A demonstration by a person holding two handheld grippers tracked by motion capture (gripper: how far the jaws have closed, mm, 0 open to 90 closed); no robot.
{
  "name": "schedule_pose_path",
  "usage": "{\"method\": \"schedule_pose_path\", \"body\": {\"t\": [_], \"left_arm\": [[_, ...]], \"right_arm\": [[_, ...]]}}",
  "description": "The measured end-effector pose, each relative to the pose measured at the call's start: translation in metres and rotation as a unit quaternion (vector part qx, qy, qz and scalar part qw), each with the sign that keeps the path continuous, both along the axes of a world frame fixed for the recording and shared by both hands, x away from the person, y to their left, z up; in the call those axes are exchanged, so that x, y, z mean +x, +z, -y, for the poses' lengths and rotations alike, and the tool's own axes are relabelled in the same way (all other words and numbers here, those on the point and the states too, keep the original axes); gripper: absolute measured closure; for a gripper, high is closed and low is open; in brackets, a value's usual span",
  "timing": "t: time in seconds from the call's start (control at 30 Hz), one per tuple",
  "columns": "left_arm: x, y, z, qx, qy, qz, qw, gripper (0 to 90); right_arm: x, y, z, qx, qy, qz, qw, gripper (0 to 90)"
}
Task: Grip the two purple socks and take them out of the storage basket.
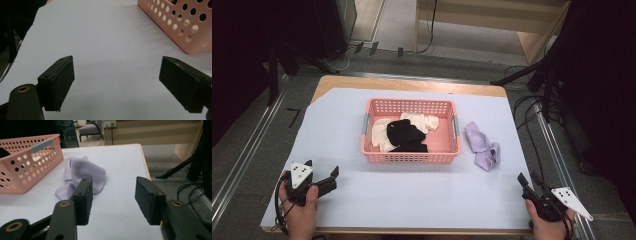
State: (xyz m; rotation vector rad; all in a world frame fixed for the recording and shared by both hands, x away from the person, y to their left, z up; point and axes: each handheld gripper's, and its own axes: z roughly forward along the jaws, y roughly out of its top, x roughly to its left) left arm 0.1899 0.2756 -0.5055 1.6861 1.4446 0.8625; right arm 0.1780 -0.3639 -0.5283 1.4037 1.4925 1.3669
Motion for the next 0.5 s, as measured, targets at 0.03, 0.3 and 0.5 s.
{"method": "schedule_pose_path", "body": {"t": [0.03, 0.3, 0.5], "left_arm": [[0.000, 0.000, 0.000, 0.000, 0.001, 0.001, 1.0000, 14.0], [-0.001, 0.000, 0.001, 0.004, 0.004, 0.004, 1.0000, 14.0], [0.000, 0.000, 0.002, 0.010, 0.003, 0.001, 0.9999, 13.9]], "right_arm": [[-0.001, 0.000, 0.000, 0.003, -0.002, 0.005, 1.0000, 44.1], [0.001, 0.000, -0.010, -0.050, 0.009, -0.004, 0.9987, 24.9], [0.002, 0.000, -0.012, -0.062, 0.010, -0.008, 0.9980, 21.4]]}}
